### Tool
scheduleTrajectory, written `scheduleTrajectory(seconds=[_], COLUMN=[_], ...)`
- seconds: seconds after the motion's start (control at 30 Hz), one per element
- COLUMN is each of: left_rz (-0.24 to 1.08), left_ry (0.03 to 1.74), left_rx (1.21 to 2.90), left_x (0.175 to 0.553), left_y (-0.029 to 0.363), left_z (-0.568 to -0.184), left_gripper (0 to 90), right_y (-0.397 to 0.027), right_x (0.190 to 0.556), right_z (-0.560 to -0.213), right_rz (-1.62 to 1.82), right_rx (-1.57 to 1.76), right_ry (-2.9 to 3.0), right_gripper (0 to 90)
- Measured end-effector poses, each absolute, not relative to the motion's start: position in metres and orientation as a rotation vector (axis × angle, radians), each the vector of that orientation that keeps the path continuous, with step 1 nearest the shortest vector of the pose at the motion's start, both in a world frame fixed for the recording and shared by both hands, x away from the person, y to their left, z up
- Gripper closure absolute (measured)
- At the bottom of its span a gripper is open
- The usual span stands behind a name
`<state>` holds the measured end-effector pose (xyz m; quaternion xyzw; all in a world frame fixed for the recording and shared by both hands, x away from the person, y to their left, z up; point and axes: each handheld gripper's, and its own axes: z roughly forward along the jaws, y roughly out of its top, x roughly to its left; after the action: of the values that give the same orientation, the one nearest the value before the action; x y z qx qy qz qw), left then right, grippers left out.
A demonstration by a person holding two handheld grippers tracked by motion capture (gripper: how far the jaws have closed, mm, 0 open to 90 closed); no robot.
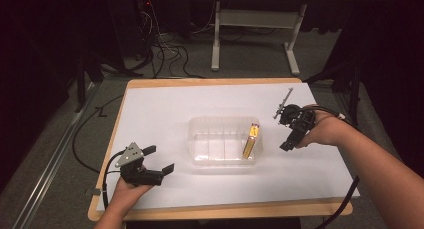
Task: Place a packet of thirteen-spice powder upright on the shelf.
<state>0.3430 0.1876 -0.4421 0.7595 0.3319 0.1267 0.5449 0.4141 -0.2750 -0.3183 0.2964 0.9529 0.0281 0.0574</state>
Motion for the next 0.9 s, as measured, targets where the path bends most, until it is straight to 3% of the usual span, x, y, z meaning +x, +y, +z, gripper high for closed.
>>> scheduleTrajectory(seconds=[0.4,0.9], left_rz=[0.304,0.301], left_ry=[0.789,0.792], left_rx=[1.804,1.811], left_x=[0.343,0.343], left_y=[0.186,0.186], left_z=[-0.443,-0.443], left_gripper=[2.9,2.9], right_y=[-0.3,-0.312], right_x=[0.404,0.387], right_z=[-0.33,-0.341], right_rz=[0.1,0.445], right_rx=[0.982,1.073], right_ry=[2.862,2.666], right_gripper=[17.5,17.7])
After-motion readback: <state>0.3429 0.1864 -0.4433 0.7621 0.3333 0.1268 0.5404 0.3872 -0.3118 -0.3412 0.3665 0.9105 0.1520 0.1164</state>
